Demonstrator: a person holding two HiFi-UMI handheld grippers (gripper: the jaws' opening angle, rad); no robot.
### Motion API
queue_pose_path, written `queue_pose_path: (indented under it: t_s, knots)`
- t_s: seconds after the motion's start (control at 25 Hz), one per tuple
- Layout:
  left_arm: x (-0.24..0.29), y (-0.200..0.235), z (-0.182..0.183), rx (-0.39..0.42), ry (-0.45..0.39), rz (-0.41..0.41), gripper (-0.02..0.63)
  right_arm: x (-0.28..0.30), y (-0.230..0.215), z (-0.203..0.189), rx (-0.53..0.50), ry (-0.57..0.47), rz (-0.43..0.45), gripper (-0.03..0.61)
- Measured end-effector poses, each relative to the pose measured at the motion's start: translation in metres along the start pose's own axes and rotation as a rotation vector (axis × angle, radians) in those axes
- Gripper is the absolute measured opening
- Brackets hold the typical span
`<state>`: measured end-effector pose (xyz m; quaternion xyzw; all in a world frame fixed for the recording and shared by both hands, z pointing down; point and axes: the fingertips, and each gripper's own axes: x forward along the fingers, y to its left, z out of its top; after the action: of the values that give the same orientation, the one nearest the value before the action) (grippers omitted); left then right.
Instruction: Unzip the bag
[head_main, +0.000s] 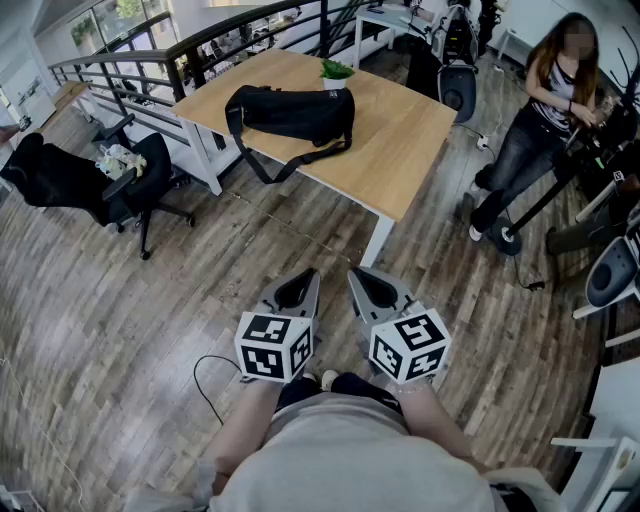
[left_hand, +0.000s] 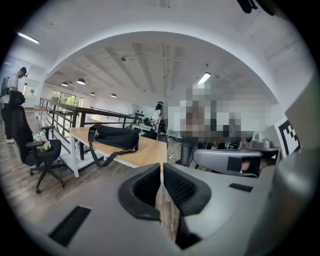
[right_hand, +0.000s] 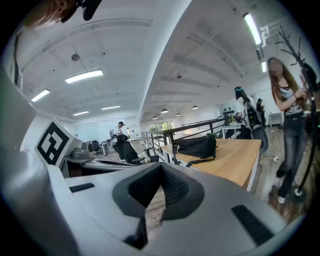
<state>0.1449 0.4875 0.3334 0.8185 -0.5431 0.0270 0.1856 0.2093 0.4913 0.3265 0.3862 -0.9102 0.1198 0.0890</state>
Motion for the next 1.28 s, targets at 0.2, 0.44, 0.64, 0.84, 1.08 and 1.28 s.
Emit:
queue_pose_path:
  t_s: [0.2,0.44,0.64,0.84,1.08,1.28]
  knots:
    - [0.004,0.006,0.0,0.003,0.007,0.018,0.032,0.005,-0.003,-0.001,0.002,0.003,-0.003,0.006]
    - [0.003,0.01,-0.005,-0.009,0.019,0.026,0.032,0.007,-0.001,-0.008,0.019,0.016,0.006,0.006]
    - [0.004,0.01,-0.008,-0.009,0.024,0.032,0.032,0.009,-0.001,-0.013,0.02,0.027,0.012,0.006]
    - [0.003,0.008,-0.006,-0.026,0.003,0.01,0.032,0.007,-0.002,-0.012,0.037,0.004,0.027,0.008]
    - [0.006,0.004,-0.011,-0.039,-0.013,0.006,0.034,0.003,-0.019,-0.013,0.057,-0.015,0.011,0.009]
    - [0.014,-0.001,-0.017,-0.044,-0.015,0.024,0.034,0.001,-0.034,-0.017,0.06,-0.009,0.009,0.081]
